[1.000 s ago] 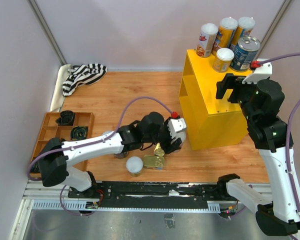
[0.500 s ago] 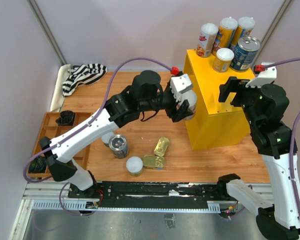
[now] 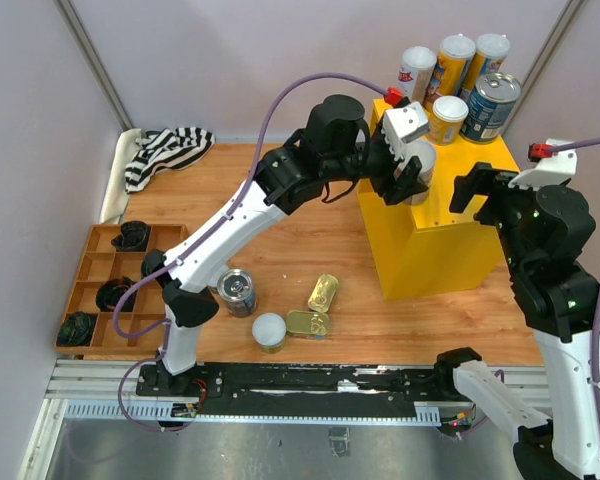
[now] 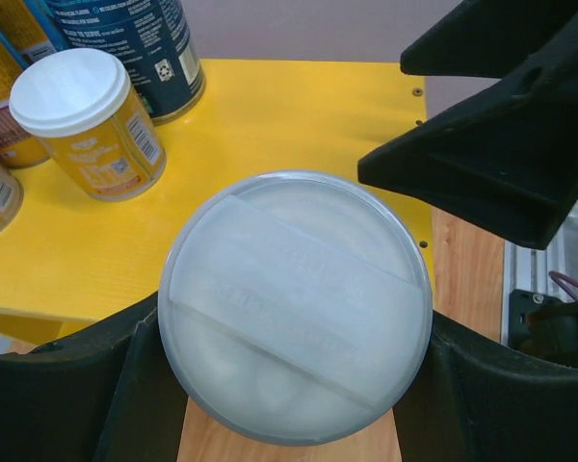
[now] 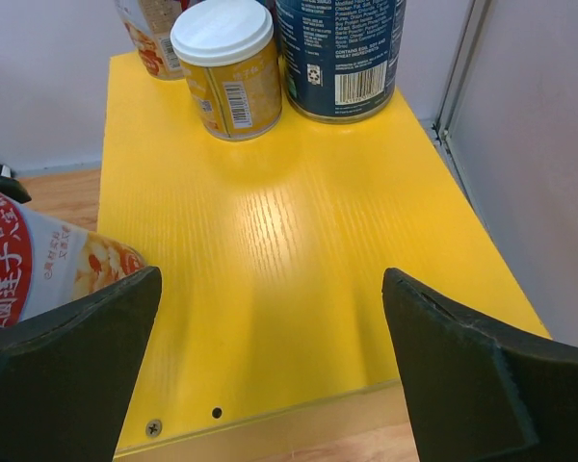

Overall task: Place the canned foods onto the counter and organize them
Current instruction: Place the canned food on the counter.

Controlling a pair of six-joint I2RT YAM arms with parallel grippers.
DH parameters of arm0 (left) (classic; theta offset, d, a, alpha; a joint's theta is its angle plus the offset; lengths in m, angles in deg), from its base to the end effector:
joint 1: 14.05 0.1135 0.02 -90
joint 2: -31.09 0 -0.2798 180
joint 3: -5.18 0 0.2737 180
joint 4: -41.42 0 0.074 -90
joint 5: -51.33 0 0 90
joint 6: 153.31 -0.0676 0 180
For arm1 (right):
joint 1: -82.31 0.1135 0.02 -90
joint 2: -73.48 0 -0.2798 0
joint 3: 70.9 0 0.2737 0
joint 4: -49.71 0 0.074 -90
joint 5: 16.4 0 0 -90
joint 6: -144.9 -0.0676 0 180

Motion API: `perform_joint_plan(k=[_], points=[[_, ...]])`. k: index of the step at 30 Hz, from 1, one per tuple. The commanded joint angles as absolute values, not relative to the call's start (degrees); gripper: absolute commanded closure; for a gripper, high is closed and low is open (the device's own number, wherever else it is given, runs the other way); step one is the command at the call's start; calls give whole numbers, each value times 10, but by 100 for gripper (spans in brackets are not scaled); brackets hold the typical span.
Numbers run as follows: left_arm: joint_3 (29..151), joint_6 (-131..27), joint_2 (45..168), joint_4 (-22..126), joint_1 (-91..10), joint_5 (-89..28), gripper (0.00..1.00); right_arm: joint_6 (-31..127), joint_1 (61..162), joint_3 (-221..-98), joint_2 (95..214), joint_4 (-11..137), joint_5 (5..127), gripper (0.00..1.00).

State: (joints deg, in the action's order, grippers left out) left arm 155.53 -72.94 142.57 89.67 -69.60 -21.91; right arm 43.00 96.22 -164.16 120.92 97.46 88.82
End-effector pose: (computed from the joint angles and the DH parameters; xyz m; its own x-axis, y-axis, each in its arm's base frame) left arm 0.2512 -0.4006 0.5230 0.0681 0.1839 -0.9806 0.9526 0.2802 0.1187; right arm 0.1602 0.0214 0.5112 -0.0273 0.1982 -0.9798 0.0290 0.9799 0.1974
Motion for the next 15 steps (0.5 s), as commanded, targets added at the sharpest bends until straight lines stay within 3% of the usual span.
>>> perform_joint_plan(k=[1,10,15], points=[[1589,-722,1427,828,-684,-183,100,428,971,-1620,1193,957,864,1],[1598,-697,1472,792,-667,-162,100,470,971,-1520,1174,843,687,2],[1607,-691,1489,780,-666,-160,100,477,971,-1494,1172,803,653,1]])
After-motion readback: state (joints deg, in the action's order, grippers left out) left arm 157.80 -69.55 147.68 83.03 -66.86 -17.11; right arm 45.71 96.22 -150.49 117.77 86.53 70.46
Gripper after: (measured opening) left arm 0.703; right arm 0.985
